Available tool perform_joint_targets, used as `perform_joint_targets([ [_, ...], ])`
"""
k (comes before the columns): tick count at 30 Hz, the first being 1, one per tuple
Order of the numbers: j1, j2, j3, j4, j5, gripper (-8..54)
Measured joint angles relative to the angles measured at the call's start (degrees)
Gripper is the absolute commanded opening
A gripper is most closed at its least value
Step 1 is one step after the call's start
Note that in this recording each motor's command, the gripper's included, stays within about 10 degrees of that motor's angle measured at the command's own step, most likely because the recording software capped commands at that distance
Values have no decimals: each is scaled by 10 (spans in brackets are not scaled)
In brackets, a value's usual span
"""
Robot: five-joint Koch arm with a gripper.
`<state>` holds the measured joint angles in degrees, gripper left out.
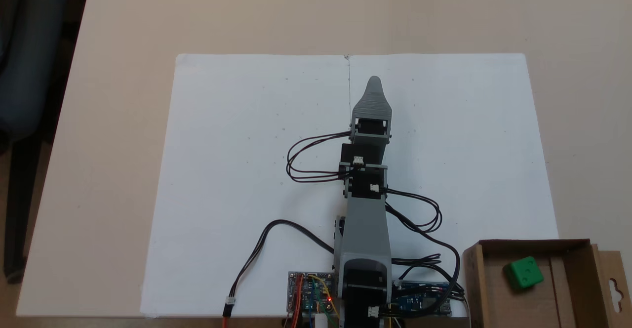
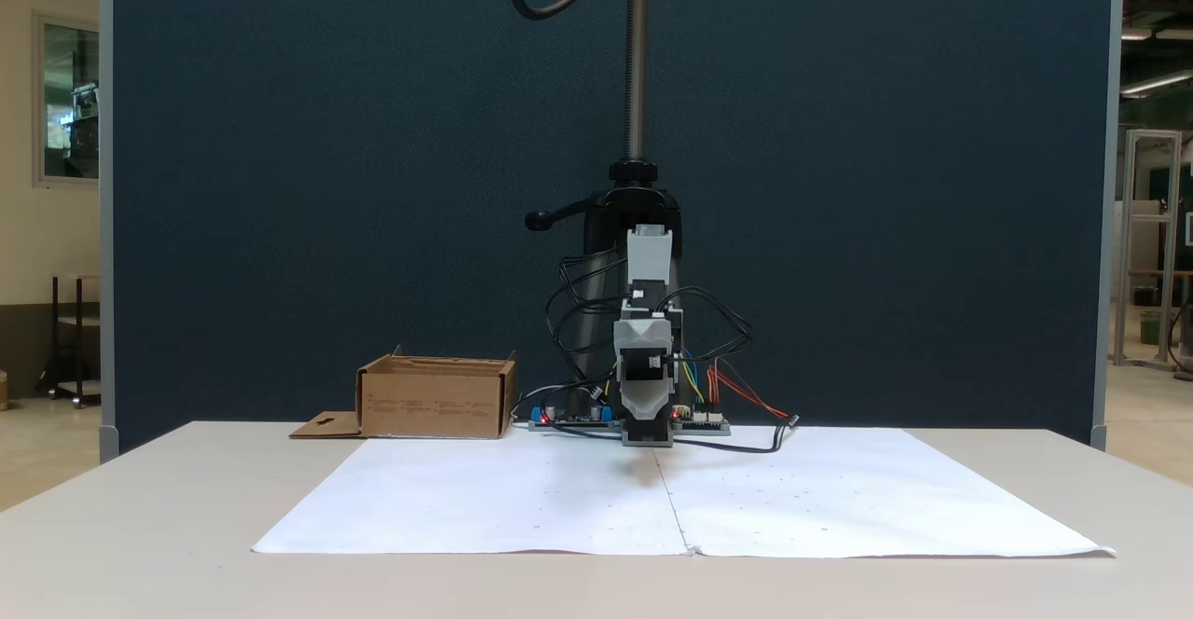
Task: Grasp a green dice and put it in the bin.
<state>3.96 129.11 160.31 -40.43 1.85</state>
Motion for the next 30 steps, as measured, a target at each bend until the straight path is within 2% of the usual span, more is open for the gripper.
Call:
perform_joint_targets([
  [15, -7, 2, 138, -262, 0, 435],
  [30, -7, 2, 152, -516, -1, 450],
])
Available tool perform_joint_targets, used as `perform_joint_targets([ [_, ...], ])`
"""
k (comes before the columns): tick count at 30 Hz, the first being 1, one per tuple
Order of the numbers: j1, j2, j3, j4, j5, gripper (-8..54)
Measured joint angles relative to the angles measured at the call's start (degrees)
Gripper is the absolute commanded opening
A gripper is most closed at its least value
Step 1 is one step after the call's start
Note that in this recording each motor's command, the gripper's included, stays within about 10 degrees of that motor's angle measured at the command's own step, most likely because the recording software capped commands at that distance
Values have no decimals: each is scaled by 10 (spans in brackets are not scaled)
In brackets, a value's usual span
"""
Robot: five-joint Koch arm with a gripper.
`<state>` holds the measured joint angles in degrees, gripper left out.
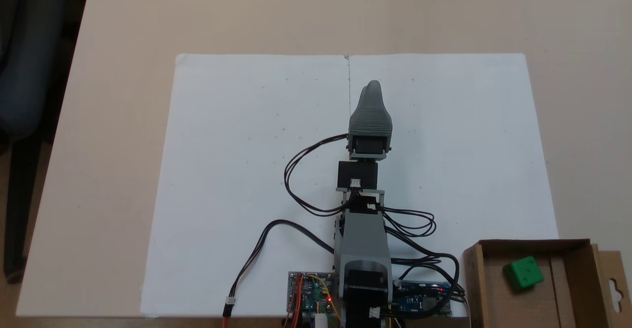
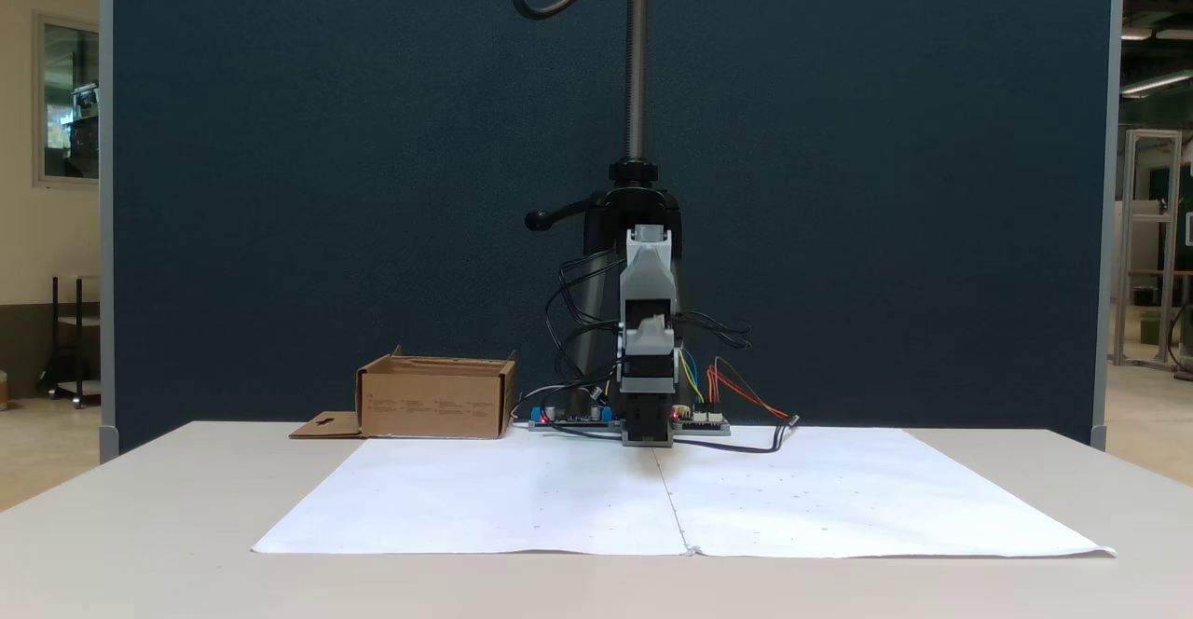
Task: Grasp a green dice and put it in the bin.
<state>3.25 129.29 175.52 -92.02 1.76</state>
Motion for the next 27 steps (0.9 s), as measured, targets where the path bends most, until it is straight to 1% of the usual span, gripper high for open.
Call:
perform_joint_targets([
  [5, 0, 0, 0, -50, 0, 454],
  [27, 0, 0, 0, -50, 0, 453],
])
